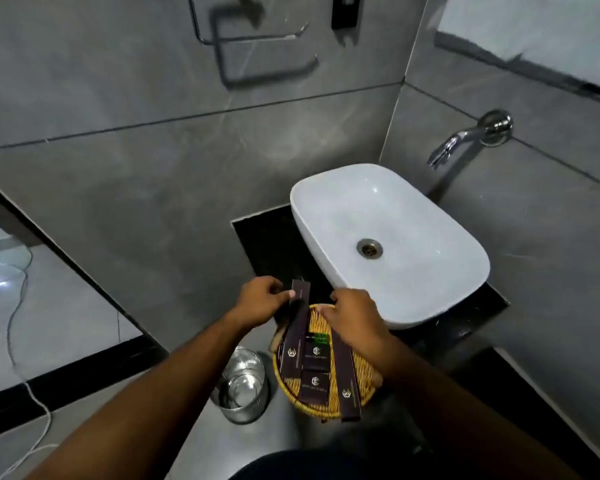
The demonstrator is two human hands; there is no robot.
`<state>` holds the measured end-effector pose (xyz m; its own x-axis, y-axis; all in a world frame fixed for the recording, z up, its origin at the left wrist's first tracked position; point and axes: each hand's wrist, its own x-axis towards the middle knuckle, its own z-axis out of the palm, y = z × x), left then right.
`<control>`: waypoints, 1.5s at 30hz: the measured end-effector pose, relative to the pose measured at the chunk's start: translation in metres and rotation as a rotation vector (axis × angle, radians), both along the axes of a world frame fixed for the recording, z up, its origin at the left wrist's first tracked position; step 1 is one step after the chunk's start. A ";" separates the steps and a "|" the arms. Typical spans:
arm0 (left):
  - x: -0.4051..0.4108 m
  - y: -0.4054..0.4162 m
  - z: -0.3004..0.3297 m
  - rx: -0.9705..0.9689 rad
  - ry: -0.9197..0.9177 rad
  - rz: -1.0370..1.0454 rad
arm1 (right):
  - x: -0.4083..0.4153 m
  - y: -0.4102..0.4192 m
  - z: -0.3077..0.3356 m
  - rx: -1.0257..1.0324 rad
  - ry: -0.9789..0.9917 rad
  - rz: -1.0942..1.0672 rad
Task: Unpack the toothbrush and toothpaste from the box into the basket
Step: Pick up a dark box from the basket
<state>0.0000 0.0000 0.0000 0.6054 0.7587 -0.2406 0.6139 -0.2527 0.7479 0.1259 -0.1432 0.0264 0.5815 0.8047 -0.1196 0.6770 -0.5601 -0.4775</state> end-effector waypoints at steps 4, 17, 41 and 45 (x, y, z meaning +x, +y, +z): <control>0.000 -0.011 -0.008 -0.020 0.031 -0.007 | -0.018 -0.017 -0.029 -0.195 -0.015 0.023; 0.020 -0.033 -0.016 0.138 0.070 -0.089 | -0.017 -0.027 -0.053 -0.299 -0.027 -0.053; 0.068 -0.021 0.034 -0.558 -0.308 0.238 | -0.008 -0.044 -0.017 0.239 -0.003 -0.026; 0.058 -0.024 0.047 -0.611 -0.407 0.133 | -0.002 -0.039 -0.011 0.308 0.001 -0.050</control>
